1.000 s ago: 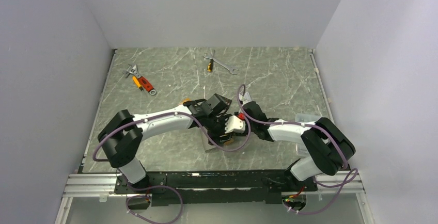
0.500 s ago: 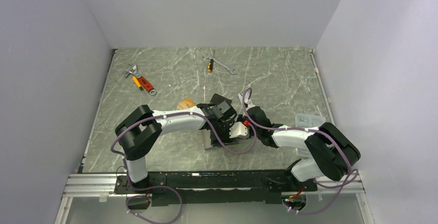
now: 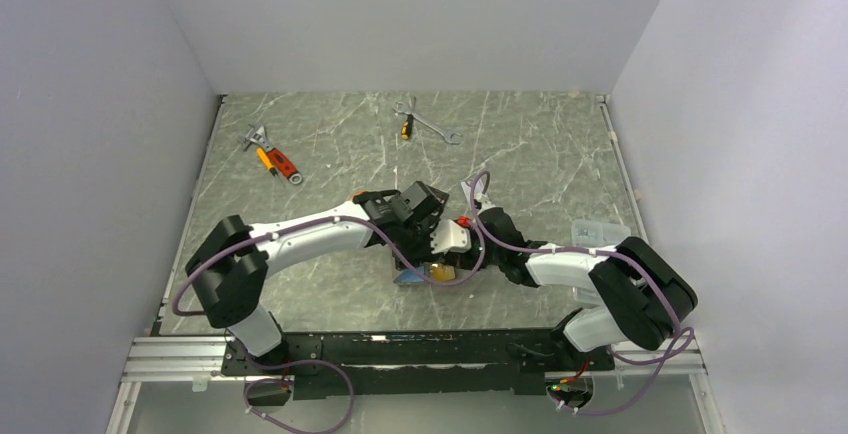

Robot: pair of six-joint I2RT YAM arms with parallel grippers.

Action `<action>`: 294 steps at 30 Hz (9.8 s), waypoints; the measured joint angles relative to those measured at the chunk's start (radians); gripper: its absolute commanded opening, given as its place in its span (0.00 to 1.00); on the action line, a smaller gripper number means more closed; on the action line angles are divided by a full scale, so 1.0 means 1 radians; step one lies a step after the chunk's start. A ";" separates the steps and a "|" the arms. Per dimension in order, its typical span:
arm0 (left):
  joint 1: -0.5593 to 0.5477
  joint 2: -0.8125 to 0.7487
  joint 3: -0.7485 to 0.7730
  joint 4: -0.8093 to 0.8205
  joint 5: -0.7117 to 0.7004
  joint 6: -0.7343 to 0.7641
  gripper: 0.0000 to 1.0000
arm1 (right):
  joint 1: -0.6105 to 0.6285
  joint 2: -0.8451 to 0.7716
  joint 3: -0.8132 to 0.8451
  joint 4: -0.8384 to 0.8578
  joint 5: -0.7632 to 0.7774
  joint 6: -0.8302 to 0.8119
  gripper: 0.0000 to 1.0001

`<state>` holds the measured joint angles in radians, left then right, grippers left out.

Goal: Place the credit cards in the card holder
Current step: Open the card holder at the center of the board.

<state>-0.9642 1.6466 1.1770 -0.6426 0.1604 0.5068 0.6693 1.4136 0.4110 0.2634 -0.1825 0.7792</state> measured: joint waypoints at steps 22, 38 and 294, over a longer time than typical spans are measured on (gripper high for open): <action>0.197 -0.121 -0.196 0.005 -0.059 -0.058 0.45 | 0.108 -0.057 -0.038 0.014 0.147 0.094 0.00; 0.280 -0.145 -0.341 0.160 0.066 0.042 0.42 | 0.229 -0.266 -0.151 -0.085 0.271 0.243 0.00; 0.525 0.163 -0.081 0.050 0.664 -0.388 0.00 | 0.134 -0.266 -0.167 0.045 0.056 0.093 0.00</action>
<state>-0.4393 1.8095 1.0962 -0.5926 0.8242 0.1184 0.8028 1.1473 0.2440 0.3084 -0.1261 0.8726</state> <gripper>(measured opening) 0.023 0.008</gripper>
